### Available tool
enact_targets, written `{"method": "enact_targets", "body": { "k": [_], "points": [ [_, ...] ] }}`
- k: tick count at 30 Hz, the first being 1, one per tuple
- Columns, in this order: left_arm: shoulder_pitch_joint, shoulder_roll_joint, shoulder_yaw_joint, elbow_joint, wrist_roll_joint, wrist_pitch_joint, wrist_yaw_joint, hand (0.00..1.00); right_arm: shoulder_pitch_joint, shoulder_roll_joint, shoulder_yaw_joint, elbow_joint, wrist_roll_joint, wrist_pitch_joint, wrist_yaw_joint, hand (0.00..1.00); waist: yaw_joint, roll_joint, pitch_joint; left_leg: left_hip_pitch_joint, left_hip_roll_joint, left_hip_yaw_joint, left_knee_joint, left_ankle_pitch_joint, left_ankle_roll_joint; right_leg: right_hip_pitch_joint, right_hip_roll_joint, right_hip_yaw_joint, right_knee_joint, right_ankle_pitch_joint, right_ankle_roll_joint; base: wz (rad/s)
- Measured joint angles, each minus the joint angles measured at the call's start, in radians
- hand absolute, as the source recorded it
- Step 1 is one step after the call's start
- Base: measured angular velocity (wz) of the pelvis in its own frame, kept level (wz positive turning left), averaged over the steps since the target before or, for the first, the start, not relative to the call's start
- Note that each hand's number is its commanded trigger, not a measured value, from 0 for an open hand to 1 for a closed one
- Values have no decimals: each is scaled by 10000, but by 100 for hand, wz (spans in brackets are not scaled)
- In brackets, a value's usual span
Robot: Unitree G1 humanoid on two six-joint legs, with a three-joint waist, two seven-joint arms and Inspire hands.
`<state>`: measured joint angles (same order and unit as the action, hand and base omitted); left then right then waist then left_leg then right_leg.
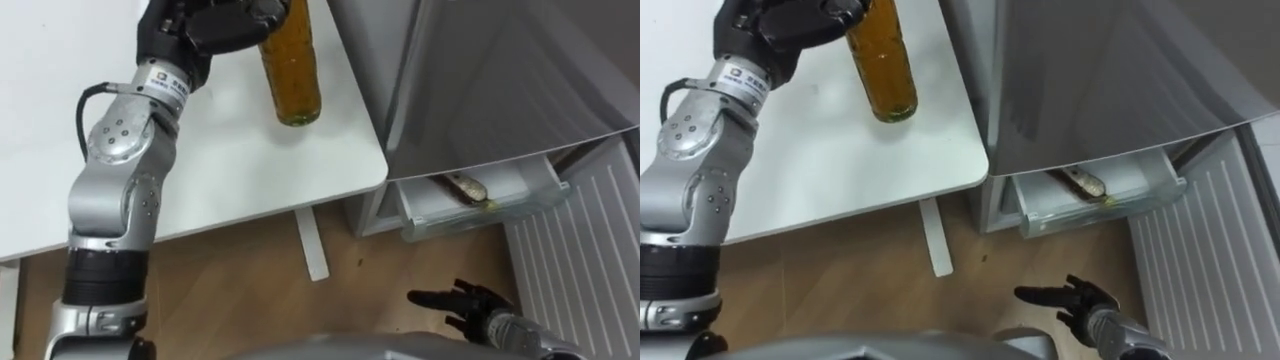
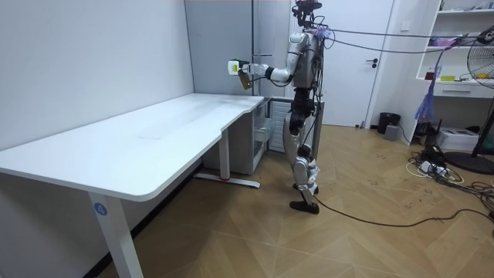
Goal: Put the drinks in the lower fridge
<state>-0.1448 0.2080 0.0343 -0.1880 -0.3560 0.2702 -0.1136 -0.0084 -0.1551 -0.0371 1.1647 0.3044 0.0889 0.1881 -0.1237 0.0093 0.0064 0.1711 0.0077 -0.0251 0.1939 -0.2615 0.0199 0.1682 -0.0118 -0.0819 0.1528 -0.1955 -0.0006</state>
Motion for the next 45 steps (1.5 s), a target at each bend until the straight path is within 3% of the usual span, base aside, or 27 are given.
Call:
{"method": "enact_targets", "body": {
  "k": [2, 3, 4, 5, 6, 7, 9, 10, 11, 12, 13, 16, 19, 22, 34, 45],
  "points": [
    [111, -9, -48, -159, -5, 0, -139, 100, 8, 3, 288, -339, -15, -24, 35, 0, 193, -54, -4, -5, -14, 29, 199, 1, -2, -60, -53, 0, 152, 0, 0, -6],
    [134, 17, -193, -161, -20, -1, -170, 100, 14, 62, 592, -477, 0, -54, 51, 0, 317, -340, 81, -622, -279, 301, 1392, -14, -58, 106, -334, 351, 201, 9, -8, 27],
    [171, -48, -472, -193, -110, -8, -176, 100, 70, 68, 829, -555, 44, -48, 51, 0, 356, -628, 0, -1461, -600, 527, 1561, -48, -109, 187, -678, 1030, 21, 10, 4, 62],
    [116, -87, -649, -223, -235, -8, -195, 100, 72, -8, 838, -608, 39, -44, 64, 0, 317, -606, -17, -1846, -636, 562, 930, 177, -113, 147, -717, 1027, 29, 0, 27, 85],
    [205, -150, -975, -349, -490, -25, -267, 100, 129, -36, 834, -671, -96, 3, 73, 0, 464, -642, -75, -2207, -667, 1003, 462, 909, 415, -27, -899, 950, 240, -243, 398, 53],
    [434, -221, -1204, -383, -657, -28, -277, 100, 195, -40, 839, -792, -414, 24, 183, 0, 795, -607, -85, -2082, -675, 1202, 511, 950, 452, -90, -958, 664, 387, -346, 618, 25],
    [577, -175, -1266, -319, -656, -26, -172, 100, 290, -21, 850, -1160, -666, 17, 407, 0, 1103, -469, -43, -1913, -603, 965, 619, 950, 453, -295, -829, 354, 321, -408, 596, -18],
    [597, -137, -1242, -290, -658, -27, -68, 100, 324, -20, 884, -1534, -770, -9, 456, 0, 1138, -358, -3, -1738, -553, 458, 558, 949, 452, -585, -704, 166, 171, -349, 506, -22],
    [598, -114, -1200, -291, -663, -29, -63, 100, 325, -20, 924, -1705, -813, -17, 462, 0, 1151, -347, 0, -1661, -559, 271, 540, 947, 450, -756, -706, 101, 6, -239, 412, -16],
    [625, -155, -1147, -267, -666, -32, -56, 100, 324, -31, 967, -2014, -1013, -19, 483, 0, 1116, -289, -26, -1461, -562, 129, 478, 895, 377, -1023, -723, -51, 38, 312, 345, 0],
    [687, -217, -1161, -275, -668, -47, -101, 100, 375, -57, 1077, -2148, -1139, -7, 472, 0, 1001, -209, -101, -1300, -518, 212, 333, 897, 365, -907, -683, -250, 166, 345, 332, 4],
    [701, -453, -1194, -276, -814, -99, -227, 100, 375, -37, 1445, -2338, -1141, 1, 687, 0, 925, -146, -62, -918, -357, 503, -77, 905, 346, -651, -522, -353, 149, 338, 319, 2],
    [726, -455, -1420, -276, -1292, -102, -280, 100, 370, -26, 1549, -2517, -1142, 1, 1015, 0, 927, -207, -19, -920, -286, 555, -79, 871, 288, -689, -400, -390, 160, 321, 292, -3],
    [758, -437, -1665, -276, -1447, -103, -368, 100, 362, -41, 1551, -2556, -1146, 1, 1131, 0, 919, -210, -17, -926, -270, 553, -79, 786, 171, -713, -371, -436, 178, 280, 223, 0],
    [1237, -160, -2477, -262, -1547, -152, -1094, 100, 332, -30, 1998, -2882, -1665, 0, 1655, 0, 909, -376, 18, -975, -262, 526, -14, 680, 192, -832, -371, -559, 312, 208, 179, 2],
    [1370, -80, -2518, -264, -1570, -192, -2080, 100, 339, -72, 1994, -3081, -1662, -7, 1783, 0, 647, -356, -1, -1113, -250, 613, 22, 675, 189, -850, -369, -592, 310, 189, 184, 2]
  ]
}}
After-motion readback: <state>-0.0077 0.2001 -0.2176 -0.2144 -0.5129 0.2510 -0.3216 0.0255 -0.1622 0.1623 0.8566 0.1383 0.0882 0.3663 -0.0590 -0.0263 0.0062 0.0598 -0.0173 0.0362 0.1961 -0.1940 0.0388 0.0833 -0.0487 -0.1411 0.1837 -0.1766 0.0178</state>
